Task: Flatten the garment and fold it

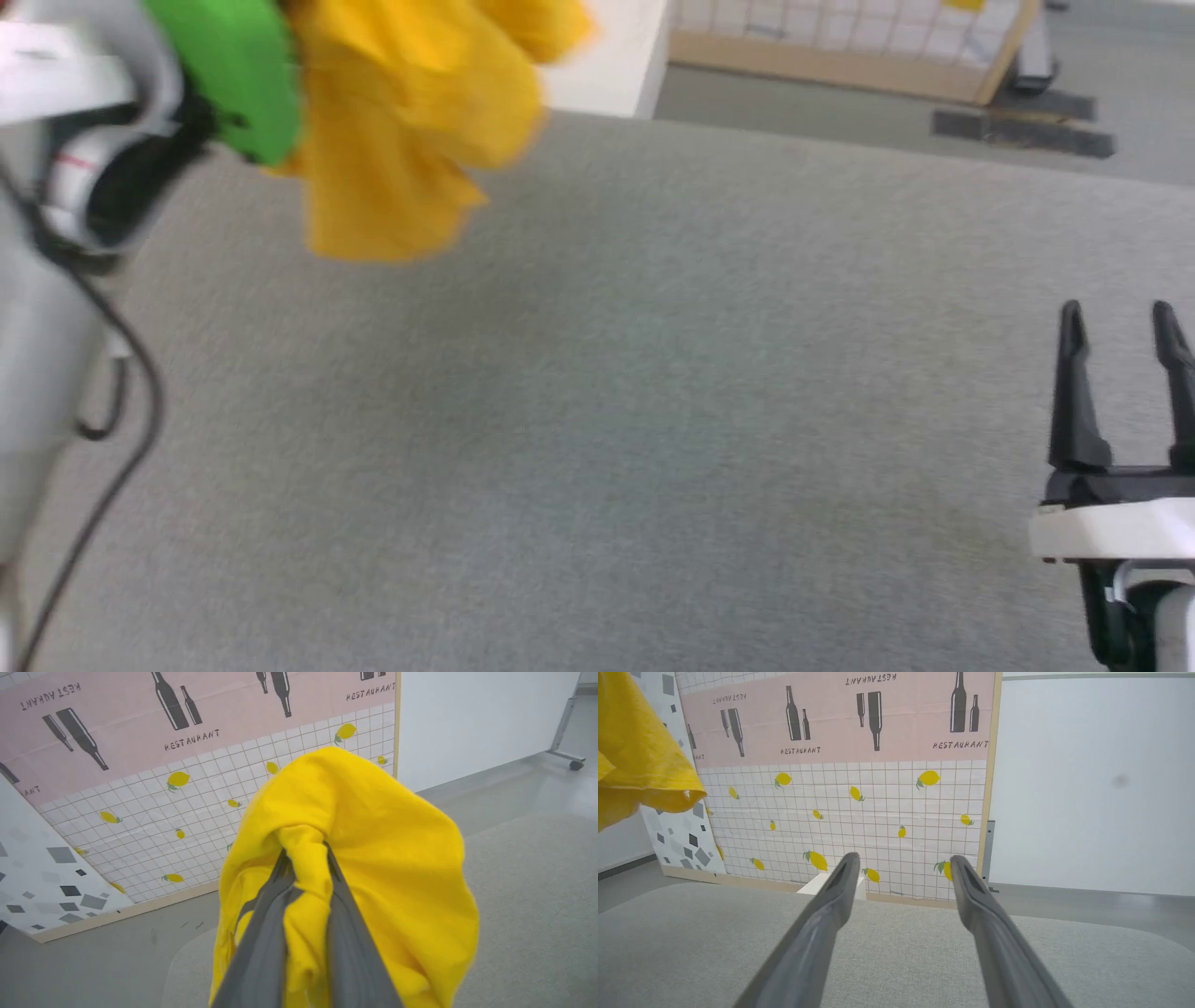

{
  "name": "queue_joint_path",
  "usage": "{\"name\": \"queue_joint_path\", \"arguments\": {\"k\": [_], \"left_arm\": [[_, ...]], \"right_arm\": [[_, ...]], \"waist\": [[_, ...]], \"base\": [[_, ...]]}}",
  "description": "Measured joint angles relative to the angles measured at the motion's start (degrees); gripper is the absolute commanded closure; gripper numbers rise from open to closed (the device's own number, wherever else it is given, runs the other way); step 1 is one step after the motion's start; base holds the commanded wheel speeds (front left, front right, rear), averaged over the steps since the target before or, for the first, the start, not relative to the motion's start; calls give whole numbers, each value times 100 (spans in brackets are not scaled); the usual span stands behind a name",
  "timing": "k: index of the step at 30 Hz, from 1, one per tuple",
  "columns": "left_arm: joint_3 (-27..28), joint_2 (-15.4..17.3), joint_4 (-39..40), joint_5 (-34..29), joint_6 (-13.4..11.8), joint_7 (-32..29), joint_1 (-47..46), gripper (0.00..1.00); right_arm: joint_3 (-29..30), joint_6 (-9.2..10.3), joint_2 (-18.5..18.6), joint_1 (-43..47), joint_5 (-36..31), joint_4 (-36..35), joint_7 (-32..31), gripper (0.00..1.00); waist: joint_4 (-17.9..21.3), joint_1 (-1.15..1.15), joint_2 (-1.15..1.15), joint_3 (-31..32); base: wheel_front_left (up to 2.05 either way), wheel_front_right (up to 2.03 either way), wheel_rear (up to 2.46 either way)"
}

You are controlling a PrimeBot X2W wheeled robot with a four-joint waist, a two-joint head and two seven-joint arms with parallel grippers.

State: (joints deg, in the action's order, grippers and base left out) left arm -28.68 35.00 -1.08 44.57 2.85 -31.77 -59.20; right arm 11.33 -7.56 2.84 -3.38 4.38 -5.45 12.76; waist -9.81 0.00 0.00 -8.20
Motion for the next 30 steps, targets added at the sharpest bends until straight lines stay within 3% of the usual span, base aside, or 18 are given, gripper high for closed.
{"name": "queue_joint_path", "arguments": {"k": [3, 4, 5, 12, 18, 26, 30], "left_arm": [[-168, -296, 186, 33, -207, -155, -10, 100], [-319, -611, 319, 31, -426, -201, -8, 100], [-382, -721, 370, 27, -503, -200, -5, 100], [-800, -1459, 505, -109, -809, 114, 149, 100], [-1350, -1906, 1, -447, -838, 634, 631, 100], [-1856, -2465, -1399, -614, -872, 1405, 1559, 100], [-2139, -2562, -2137, -699, -844, 1529, 1764, 100]], "right_arm": [[180, 0, 2, 19, 9, -23, 23, 0], [299, 0, 2, 28, 8, -86, 38, 0], [338, 0, 1, 28, 7, -118, 37, 0], [475, 0, 3, 7, -8, -357, -34, 0], [466, 0, 3, -17, 0, -394, -65, 0], [296, 0, 3, -76, 26, -383, -66, 0], [226, 0, 3, -112, 52, -357, -68, 0]], "waist": [[186, 0, 0, 122], [378, 0, 0, 201], [446, 0, 0, 217], [858, 0, 0, 156], [1094, 0, 0, -100], [1446, 0, 0, -416], [1602, 0, 0, -551]], "base": [[0, 0, 0], [0, 0, 0], [0, 0, 0], [0, 0, 0], [0, 0, 0], [0, 0, 0], [0, 0, 0]]}}
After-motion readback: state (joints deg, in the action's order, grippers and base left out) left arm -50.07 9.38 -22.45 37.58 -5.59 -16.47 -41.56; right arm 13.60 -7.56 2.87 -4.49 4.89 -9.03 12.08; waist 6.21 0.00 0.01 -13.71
